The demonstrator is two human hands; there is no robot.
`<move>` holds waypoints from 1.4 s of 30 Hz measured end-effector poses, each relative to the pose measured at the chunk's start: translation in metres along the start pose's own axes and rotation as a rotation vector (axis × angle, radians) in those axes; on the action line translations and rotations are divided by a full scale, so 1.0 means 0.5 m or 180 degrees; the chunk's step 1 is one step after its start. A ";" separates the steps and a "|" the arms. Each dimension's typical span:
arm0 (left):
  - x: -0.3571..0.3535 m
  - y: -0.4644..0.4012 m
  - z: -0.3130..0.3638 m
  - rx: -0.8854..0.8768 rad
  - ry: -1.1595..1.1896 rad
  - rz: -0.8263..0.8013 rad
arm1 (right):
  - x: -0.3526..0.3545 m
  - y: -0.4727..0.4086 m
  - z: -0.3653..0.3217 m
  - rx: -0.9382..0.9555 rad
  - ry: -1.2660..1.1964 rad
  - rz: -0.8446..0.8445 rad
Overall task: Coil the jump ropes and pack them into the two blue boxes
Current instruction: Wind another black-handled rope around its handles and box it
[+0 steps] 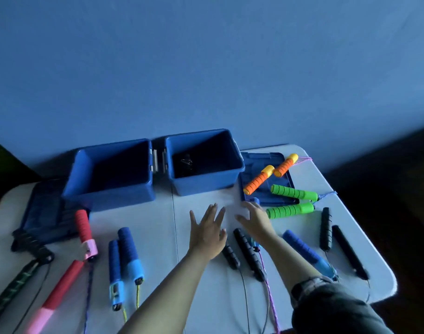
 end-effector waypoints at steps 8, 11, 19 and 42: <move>-0.040 0.052 0.028 -0.0151 -0.0061 -0.0803 | -0.059 0.095 0.066 -0.0076 0.0358 -0.0270; -0.038 0.071 0.029 -0.0104 -0.0166 -0.0671 | -0.062 0.122 0.079 0.0028 0.0687 -0.0265; -0.064 0.127 0.026 0.0030 -0.0126 -0.0577 | -0.095 0.182 0.130 0.0151 0.0928 -0.0296; -0.070 0.271 -0.140 0.0505 0.0118 -0.0143 | -0.234 0.177 -0.018 -0.0151 -0.0360 -0.0492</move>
Point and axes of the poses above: each hand's wrist, its own y-axis away from the middle knuckle, its own x-axis out of the back of the hand, z = x × y, the point moved 2 cm from there along -y, towards the middle knuckle
